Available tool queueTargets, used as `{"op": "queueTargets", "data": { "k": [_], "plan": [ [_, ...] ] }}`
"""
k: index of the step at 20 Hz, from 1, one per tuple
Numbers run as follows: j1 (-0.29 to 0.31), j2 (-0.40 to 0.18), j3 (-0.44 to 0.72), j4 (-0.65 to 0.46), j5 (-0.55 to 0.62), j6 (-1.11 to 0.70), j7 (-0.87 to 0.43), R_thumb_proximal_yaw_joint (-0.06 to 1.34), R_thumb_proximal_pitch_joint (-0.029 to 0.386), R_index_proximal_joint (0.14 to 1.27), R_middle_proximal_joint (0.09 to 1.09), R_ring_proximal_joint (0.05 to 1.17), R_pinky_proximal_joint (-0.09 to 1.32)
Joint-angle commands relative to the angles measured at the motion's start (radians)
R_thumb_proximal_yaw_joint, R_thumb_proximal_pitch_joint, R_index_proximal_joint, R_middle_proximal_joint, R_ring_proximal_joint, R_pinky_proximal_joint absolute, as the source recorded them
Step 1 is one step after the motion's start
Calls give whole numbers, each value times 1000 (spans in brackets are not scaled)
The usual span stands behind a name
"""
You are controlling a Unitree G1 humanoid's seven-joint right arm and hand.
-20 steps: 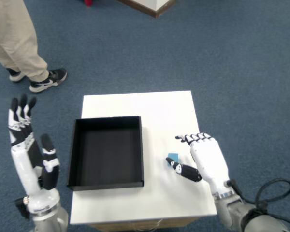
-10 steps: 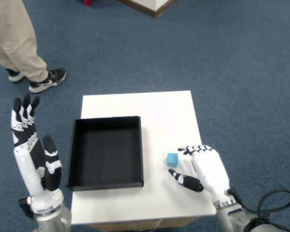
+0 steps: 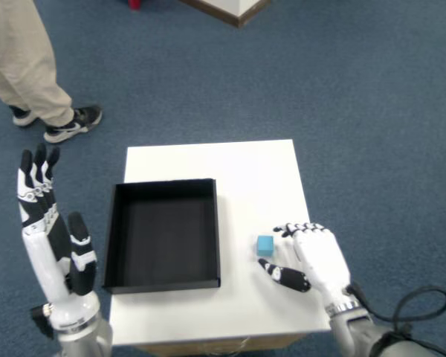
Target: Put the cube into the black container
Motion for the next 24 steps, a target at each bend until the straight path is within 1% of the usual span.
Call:
{"op": "queueTargets", "data": {
  "k": [1,7,12,19,22,24],
  "plan": [
    [-56,-10,-17,21,27,23,2,625,-18,541,648,613,604],
    [-93,14,-10,26,21,61,36,615,-17,518,640,613,619],
    [-111,22,-6,27,17,77,53,615,-17,502,630,610,637],
    [-152,22,-4,28,14,92,83,621,-16,485,622,608,652],
    [-158,22,-3,27,14,100,103,624,-16,483,618,602,647],
    [-150,16,-2,27,14,107,115,627,-16,481,617,600,644]
  ]
}}
